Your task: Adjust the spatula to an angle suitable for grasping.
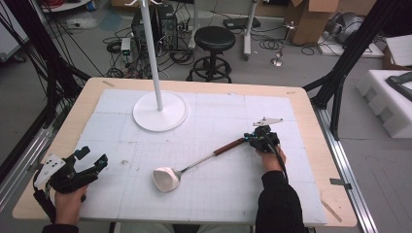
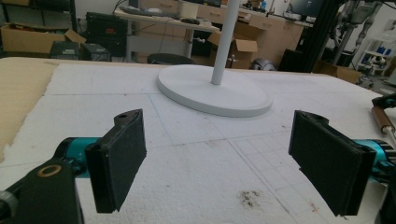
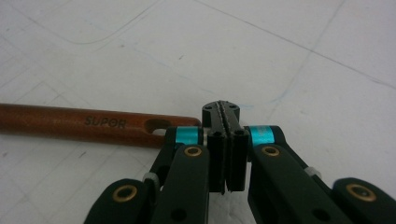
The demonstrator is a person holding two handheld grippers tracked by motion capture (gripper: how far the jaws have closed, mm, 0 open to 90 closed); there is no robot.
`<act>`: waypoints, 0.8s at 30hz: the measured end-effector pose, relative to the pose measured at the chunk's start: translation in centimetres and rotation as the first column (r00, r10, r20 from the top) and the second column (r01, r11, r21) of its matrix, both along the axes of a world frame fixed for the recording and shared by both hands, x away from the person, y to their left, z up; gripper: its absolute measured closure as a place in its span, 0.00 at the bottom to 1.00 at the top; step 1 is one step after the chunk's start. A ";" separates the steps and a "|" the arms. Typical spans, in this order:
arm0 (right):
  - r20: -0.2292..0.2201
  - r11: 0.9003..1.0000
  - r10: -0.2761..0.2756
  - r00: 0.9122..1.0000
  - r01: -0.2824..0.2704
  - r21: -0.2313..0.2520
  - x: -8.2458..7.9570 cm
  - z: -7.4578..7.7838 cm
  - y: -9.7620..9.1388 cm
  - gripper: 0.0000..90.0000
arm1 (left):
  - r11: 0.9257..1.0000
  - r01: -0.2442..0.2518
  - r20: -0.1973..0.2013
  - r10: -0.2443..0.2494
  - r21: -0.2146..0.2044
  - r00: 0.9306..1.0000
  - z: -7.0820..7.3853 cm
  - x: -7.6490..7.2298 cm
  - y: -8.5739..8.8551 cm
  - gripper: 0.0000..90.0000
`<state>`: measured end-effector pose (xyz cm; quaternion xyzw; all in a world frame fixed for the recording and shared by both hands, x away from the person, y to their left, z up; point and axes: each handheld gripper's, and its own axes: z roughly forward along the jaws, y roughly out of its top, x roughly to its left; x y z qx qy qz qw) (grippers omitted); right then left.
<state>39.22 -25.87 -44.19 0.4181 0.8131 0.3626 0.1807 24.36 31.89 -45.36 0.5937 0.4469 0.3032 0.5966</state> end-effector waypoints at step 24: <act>-0.013 0.995 0.101 0.995 -0.101 -0.003 2.0 -0.3 2.3 1.00 | 1.000 0.002 -0.001 -0.002 0.001 1.000 0.0 0.0 0.0 0.21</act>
